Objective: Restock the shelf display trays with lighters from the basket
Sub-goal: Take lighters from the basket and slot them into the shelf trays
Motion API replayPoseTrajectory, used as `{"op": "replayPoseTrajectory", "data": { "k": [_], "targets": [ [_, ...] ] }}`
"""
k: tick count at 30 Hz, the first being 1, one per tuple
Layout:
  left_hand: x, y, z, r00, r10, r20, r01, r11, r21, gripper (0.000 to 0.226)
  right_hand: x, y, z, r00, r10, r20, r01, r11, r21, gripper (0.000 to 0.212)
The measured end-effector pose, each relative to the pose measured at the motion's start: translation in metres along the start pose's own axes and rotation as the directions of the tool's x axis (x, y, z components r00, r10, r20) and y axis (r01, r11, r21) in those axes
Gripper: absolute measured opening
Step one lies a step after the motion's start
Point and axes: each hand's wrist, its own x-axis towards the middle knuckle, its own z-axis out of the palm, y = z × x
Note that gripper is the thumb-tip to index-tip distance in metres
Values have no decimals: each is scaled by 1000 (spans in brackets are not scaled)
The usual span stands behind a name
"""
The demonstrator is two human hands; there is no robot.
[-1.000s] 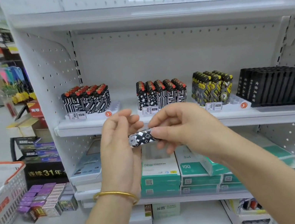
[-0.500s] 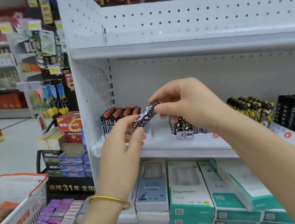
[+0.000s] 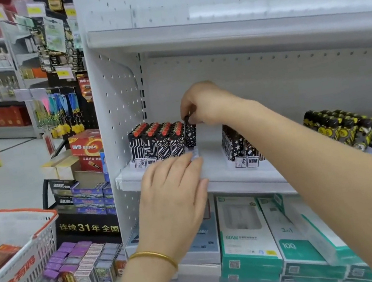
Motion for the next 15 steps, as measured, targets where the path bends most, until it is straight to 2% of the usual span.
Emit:
{"op": "replayPoseTrajectory", "data": {
  "k": [2, 6, 9, 12, 15],
  "targets": [
    [0, 0, 1, 1000, -6, -4, 6, 1000, -3, 37, 0, 0, 0, 999, -3, 50, 4, 1000, -1, 27],
    [0, 1, 3, 1000, -8, -13, 8, 1000, 2, 36, 2, 1, 13, 1000, -10, 26, 12, 998, -66, 31],
    [0, 0, 4, 999, -2, -40, 2, 1000, 0, 36, -1, 3, 13, 1000, 8, -4, -8, 1000, 0, 44],
    [-3, 3, 5, 984, 23, -176, -26, 1000, -14, 34, -28, 4, 0, 987, 3, -160, 11, 996, 88, 46],
    [-12, 27, 2, 926, 71, -370, -99, 993, -57, 26, -99, 2, -12, 943, -2, -332, 88, 965, 246, 36]
  ]
}}
